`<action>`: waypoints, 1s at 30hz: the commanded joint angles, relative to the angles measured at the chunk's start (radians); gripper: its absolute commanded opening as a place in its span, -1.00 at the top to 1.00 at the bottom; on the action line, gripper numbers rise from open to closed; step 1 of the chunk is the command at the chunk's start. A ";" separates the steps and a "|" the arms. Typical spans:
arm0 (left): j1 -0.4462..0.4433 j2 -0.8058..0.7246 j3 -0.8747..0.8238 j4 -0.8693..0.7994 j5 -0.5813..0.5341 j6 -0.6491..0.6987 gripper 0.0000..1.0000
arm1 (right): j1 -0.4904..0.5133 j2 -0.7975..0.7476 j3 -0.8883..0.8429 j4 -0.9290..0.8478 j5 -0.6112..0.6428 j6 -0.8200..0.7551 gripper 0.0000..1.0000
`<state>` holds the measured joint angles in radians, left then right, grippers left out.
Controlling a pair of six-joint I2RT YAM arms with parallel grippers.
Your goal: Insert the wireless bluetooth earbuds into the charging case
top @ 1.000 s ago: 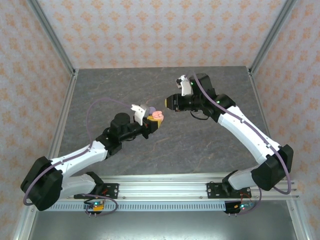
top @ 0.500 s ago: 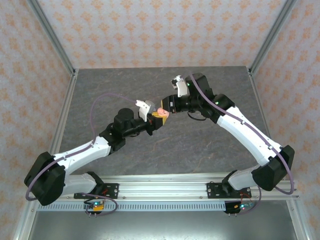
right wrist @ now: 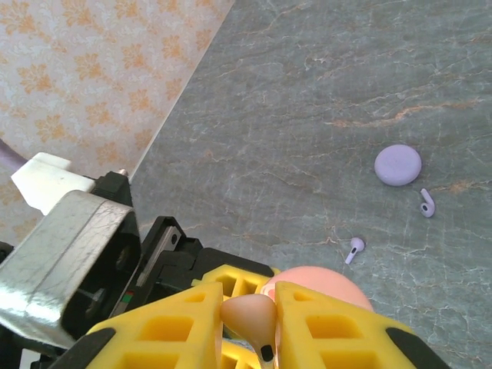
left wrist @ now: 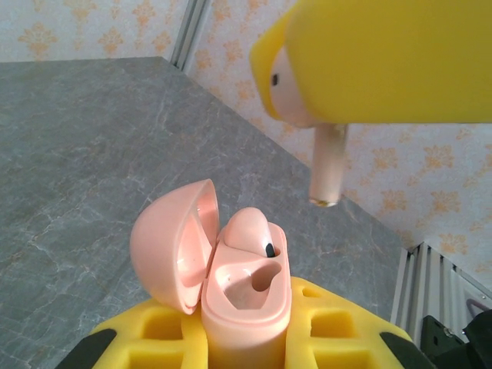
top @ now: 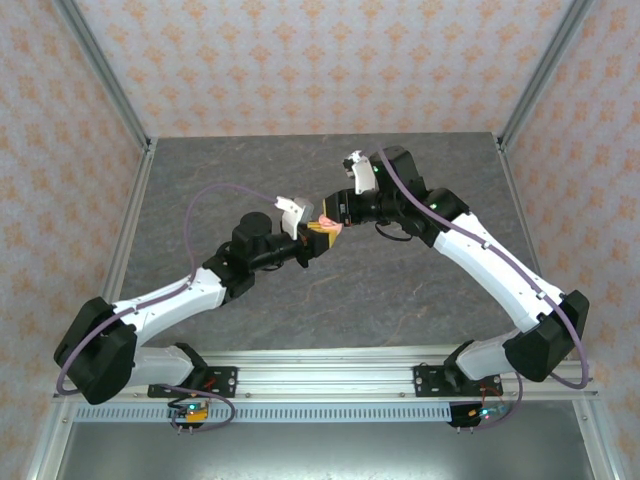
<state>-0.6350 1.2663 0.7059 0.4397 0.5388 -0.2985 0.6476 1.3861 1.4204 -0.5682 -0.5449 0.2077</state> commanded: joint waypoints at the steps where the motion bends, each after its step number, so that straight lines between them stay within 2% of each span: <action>1: -0.008 -0.004 0.043 0.048 0.024 -0.017 1.00 | 0.004 -0.006 0.017 -0.002 0.033 -0.021 0.52; 30: -0.009 -0.004 0.086 0.013 0.027 -0.061 1.00 | 0.005 0.000 -0.015 -0.002 0.040 -0.036 0.52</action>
<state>-0.6353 1.2659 0.7563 0.4377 0.5652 -0.3470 0.6476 1.3865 1.4189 -0.5678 -0.5232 0.1932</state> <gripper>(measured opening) 0.191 0.237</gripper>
